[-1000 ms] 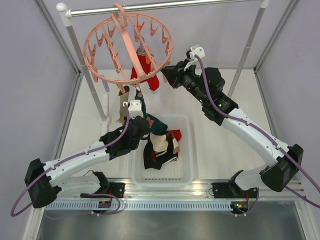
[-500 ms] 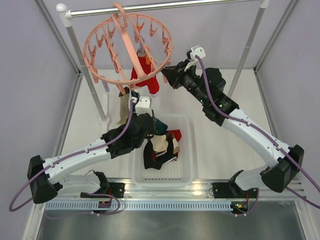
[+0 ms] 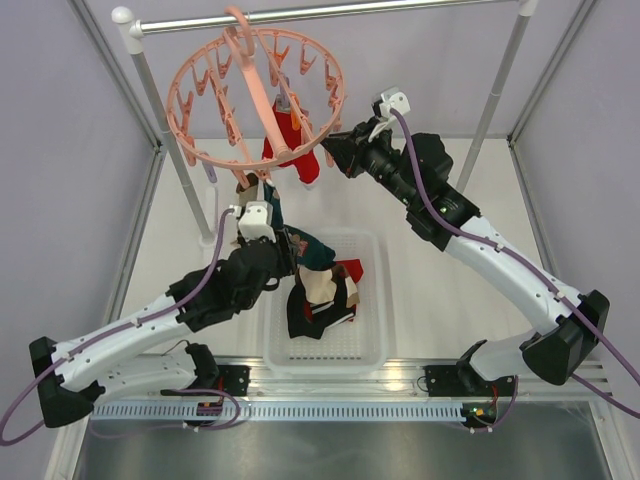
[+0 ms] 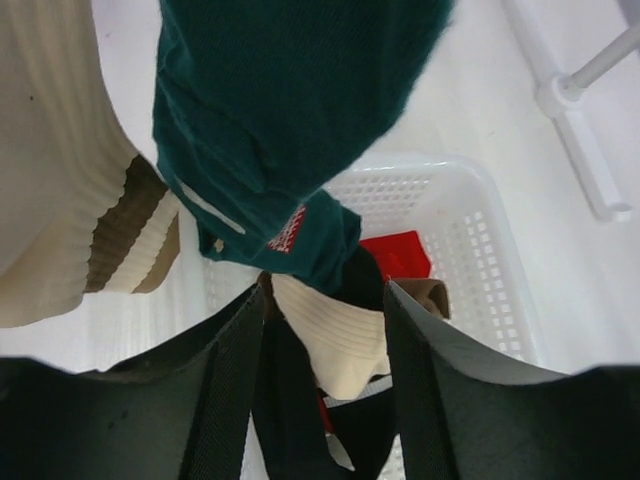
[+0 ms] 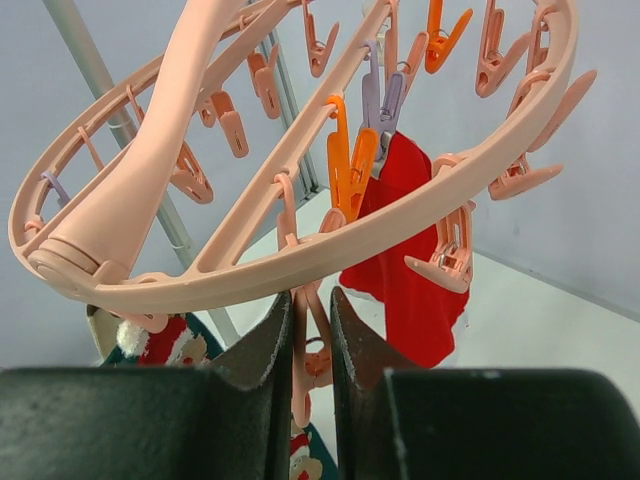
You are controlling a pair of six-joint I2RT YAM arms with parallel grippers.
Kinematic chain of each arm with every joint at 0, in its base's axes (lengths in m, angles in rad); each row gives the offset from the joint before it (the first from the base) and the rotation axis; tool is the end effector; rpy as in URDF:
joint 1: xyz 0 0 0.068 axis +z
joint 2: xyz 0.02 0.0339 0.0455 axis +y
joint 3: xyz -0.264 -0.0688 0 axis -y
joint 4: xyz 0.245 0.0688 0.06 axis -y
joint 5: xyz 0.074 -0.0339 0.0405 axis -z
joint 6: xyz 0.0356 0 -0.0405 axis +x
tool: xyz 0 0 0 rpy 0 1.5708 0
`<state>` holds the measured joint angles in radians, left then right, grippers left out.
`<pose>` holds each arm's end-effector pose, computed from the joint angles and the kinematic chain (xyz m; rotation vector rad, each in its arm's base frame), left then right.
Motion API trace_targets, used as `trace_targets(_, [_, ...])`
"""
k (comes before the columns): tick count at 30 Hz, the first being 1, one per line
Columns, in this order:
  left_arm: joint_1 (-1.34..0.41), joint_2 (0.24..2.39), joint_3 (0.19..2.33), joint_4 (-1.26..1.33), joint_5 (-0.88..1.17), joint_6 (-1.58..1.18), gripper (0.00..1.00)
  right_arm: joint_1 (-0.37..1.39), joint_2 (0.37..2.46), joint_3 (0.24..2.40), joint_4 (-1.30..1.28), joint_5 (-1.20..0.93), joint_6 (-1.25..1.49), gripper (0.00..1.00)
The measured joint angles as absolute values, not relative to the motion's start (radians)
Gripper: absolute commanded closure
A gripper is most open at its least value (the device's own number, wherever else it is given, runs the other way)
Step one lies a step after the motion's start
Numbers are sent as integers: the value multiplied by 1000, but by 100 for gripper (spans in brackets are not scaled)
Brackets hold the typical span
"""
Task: Remove the socks clipped to the hanger
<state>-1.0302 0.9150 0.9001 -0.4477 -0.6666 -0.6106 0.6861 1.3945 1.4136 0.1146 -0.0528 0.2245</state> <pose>0.1198 -0.1568 0.3336 -0.0024 1.9514 -0.4131 0.2511 0.2080 0.4527 -0.3832 1.4346 0.7815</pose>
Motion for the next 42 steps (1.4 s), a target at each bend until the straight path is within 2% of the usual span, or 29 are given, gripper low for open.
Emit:
trace_targets(16, [-1030, 1201, 922, -521, -921, -691, 40, 683, 1400, 1451, 80, -82, 241, 82])
trace_targets(28, [-1030, 1201, 941, -433, -944, -630, 36, 683, 1400, 1462, 64, -83, 241, 81])
trace_targets(29, [-1030, 1201, 946, -431, -945, -619, 27, 683, 1400, 1463, 63, -83, 241, 82])
trace_targets(33, [-1026, 1206, 987, -416, -950, -582, 25, 683, 1400, 1466, 59, -83, 241, 81])
trace_targets(34, [-1025, 1208, 998, -412, -953, -577, 19, 683, 1400, 1468, 58, -83, 240, 81])
trace_targets(35, [-1025, 1210, 1007, -410, -959, -572, 18, 683, 1400, 1469, 57, -83, 240, 82])
trace_targets(40, [-1021, 1228, 1022, -414, -993, -569, 19, 683, 1400, 1470, 54, -85, 240, 82])
trace_targets(42, [-1018, 1236, 1022, -417, -1001, -569, 23, 683, 1400, 1470, 53, -86, 239, 81])
